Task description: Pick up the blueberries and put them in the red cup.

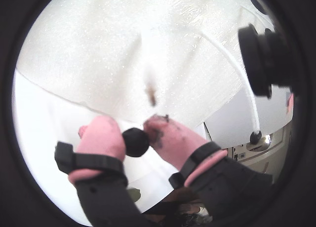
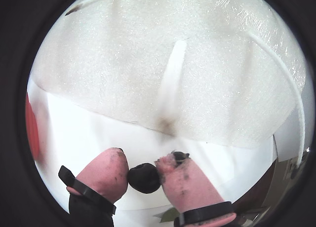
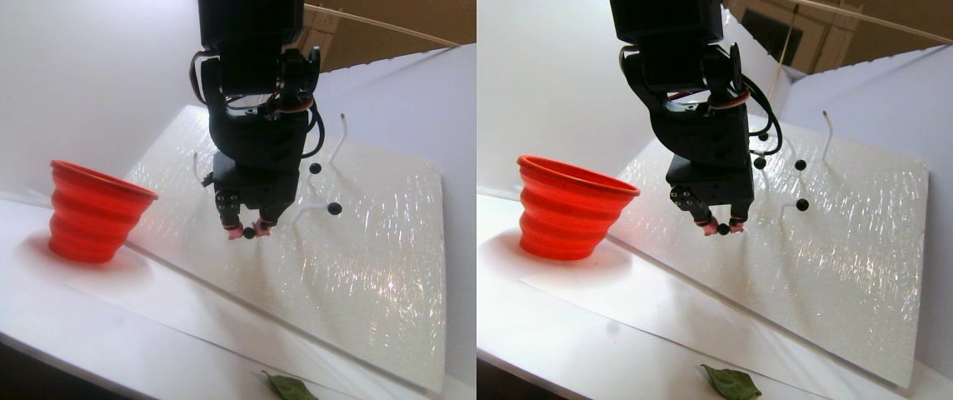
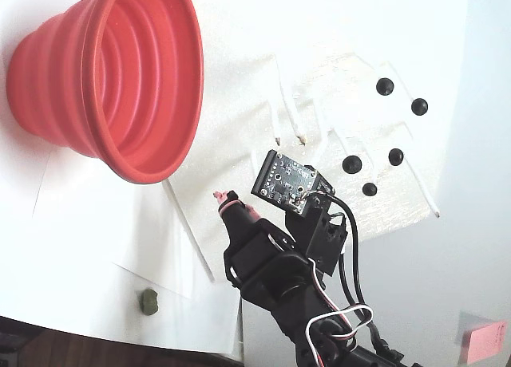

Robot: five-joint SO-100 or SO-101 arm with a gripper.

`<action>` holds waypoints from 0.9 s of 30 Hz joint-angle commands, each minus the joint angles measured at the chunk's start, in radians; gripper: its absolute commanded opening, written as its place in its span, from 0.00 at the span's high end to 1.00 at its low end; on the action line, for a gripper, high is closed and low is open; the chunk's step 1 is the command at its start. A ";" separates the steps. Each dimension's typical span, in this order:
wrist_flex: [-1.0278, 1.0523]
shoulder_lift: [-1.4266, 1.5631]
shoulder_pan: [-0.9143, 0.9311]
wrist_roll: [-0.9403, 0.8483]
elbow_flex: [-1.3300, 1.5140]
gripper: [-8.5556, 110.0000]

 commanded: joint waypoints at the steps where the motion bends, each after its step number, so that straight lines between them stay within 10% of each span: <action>1: -0.026 0.144 0.005 0.008 0.000 0.83; 27: 0.061 0.397 -0.100 0.066 0.166 0.83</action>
